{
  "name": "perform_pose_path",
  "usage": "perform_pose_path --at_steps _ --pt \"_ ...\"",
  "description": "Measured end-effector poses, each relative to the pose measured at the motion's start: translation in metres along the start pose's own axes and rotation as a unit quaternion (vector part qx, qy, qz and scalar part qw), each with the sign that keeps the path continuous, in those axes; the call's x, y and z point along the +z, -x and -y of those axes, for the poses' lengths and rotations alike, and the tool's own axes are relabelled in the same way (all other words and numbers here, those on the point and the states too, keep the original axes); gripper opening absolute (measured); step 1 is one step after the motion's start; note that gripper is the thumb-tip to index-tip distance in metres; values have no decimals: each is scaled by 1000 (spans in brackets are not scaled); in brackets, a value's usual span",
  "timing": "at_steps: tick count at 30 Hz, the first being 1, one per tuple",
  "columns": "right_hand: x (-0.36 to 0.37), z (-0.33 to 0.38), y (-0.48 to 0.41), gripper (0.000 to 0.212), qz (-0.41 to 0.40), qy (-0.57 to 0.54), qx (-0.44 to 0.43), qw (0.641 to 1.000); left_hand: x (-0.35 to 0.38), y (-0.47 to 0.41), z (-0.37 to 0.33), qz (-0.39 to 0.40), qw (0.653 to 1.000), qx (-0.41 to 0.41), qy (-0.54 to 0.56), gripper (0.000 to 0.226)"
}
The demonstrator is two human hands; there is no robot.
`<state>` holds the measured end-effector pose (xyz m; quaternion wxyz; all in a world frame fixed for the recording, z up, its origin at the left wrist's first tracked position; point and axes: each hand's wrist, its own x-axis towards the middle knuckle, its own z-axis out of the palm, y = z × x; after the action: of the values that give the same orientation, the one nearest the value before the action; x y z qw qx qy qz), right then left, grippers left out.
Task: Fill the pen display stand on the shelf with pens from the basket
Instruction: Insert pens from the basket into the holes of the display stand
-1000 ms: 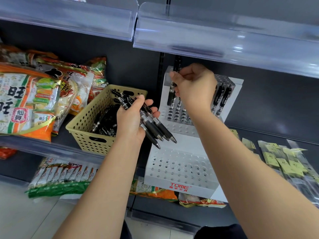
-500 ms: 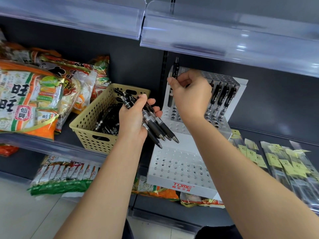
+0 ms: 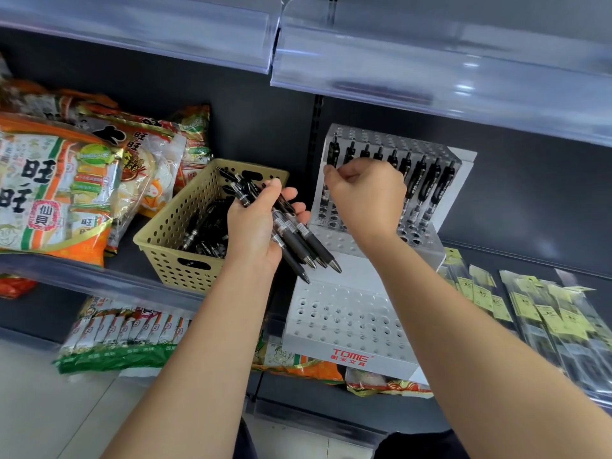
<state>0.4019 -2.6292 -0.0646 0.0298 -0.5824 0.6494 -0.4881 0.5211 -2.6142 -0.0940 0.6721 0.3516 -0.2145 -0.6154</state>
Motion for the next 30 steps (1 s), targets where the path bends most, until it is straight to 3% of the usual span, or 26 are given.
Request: perform_pose_path --at_steps 9,24,28,30 --pt "3 2 -7 35 -3 77 -40 996 0 2 -1 -1 1000 -3 -3 21" --pt "-1 3 -12 48 63 175 -54 981 2 4 -1 1 1000 -10 -15 18" --pt "-5 2 -7 46 87 65 -43 993 5 8 -3 -1 1000 -16 -4 15" --pt "-11 7 0 41 164 -63 -7 984 6 11 -4 -2 1000 -13 -7 18"
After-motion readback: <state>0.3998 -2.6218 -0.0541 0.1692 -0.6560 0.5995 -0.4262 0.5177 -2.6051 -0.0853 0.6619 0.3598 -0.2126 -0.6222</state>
